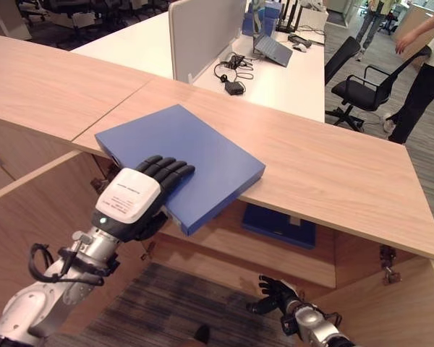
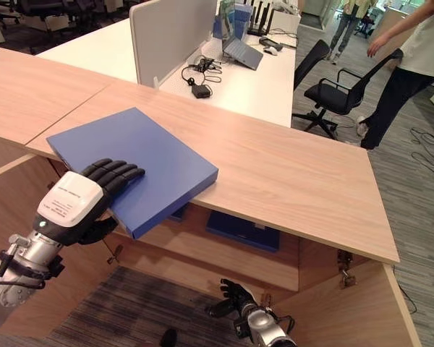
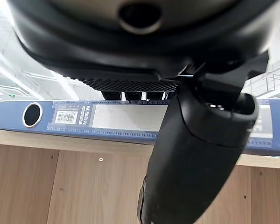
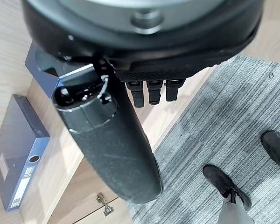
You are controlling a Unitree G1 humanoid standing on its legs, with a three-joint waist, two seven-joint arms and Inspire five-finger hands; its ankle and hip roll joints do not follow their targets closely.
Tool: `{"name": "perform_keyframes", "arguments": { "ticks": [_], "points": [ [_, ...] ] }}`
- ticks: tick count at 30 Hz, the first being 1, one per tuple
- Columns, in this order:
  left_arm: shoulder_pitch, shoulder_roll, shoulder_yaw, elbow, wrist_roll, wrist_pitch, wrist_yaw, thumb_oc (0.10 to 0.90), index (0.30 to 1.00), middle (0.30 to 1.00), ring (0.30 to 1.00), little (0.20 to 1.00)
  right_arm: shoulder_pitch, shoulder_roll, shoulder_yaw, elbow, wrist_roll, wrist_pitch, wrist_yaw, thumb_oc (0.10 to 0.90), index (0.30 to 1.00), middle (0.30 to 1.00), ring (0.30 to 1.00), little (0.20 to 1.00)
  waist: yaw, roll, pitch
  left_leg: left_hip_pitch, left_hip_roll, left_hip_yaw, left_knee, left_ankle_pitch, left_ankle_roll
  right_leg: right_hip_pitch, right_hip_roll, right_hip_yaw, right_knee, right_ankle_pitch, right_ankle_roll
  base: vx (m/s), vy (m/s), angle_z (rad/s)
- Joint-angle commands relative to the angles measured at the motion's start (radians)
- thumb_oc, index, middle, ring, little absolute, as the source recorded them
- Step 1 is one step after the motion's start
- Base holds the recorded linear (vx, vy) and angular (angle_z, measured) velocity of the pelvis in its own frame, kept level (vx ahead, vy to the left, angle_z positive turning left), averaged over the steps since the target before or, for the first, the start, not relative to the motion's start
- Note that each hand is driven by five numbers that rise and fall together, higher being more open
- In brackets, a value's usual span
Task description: Put the empty folder in the office cabinet
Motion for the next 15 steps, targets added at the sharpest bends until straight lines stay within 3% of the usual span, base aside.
{"name": "perform_keyframes", "arguments": {
  "ticks": [1, 10, 11, 15],
  "points": [
    [-0.038, 0.006, -0.037, 0.035, -0.017, 0.007, -0.004, 0.4, 0.3, 0.3, 0.3, 0.3, -0.071, -0.024, 0.001, -0.027, -0.019, -0.042, -0.015, 0.8, 0.9, 0.9, 0.9, 0.9, -0.025, -0.02, -0.07, 0.012, 0.0, -0.025, -0.012, -0.126, 0.011, -0.046, -0.025, 0.082, 0.037, -0.022, 0.063, 0.0, 0.0, 0.0],
    [-0.049, -0.019, -0.064, -0.022, -0.087, -0.015, -0.068, 0.4, 0.3, 0.3, 0.3, 0.3, -0.061, -0.03, -0.017, -0.028, -0.018, -0.041, -0.018, 0.8, 0.9, 0.9, 0.9, 0.9, -0.04, -0.013, -0.074, 0.012, -0.003, -0.02, -0.012, -0.122, 0.016, -0.051, -0.028, 0.087, 0.036, -0.013, 0.064, 0.0, 0.003, -0.03],
    [-0.007, -0.055, -0.04, -0.114, -0.262, -0.028, -0.166, 0.4, 0.3, 0.3, 0.3, 0.3, -0.052, -0.036, -0.031, -0.024, -0.015, -0.038, -0.02, 0.8, 0.9, 0.9, 0.9, 0.9, -0.04, -0.008, -0.071, 0.015, -0.003, -0.019, -0.012, -0.123, 0.017, -0.047, -0.029, 0.086, 0.036, -0.014, 0.064, 0.0, 0.0, 0.0],
    [0.044, -0.115, -0.028, -0.222, -0.598, -0.023, -0.279, 0.4, 0.3, 0.3, 0.3, 0.3, -0.051, -0.033, -0.047, 0.023, -0.014, -0.031, -0.015, 0.8, 0.9, 0.9, 0.9, 0.9, -0.043, 0.003, -0.071, 0.012, -0.005, -0.021, -0.012, -0.118, 0.019, -0.049, -0.032, 0.08, 0.034, -0.009, 0.065, 0.0, 0.0, 0.0]
  ]
}}
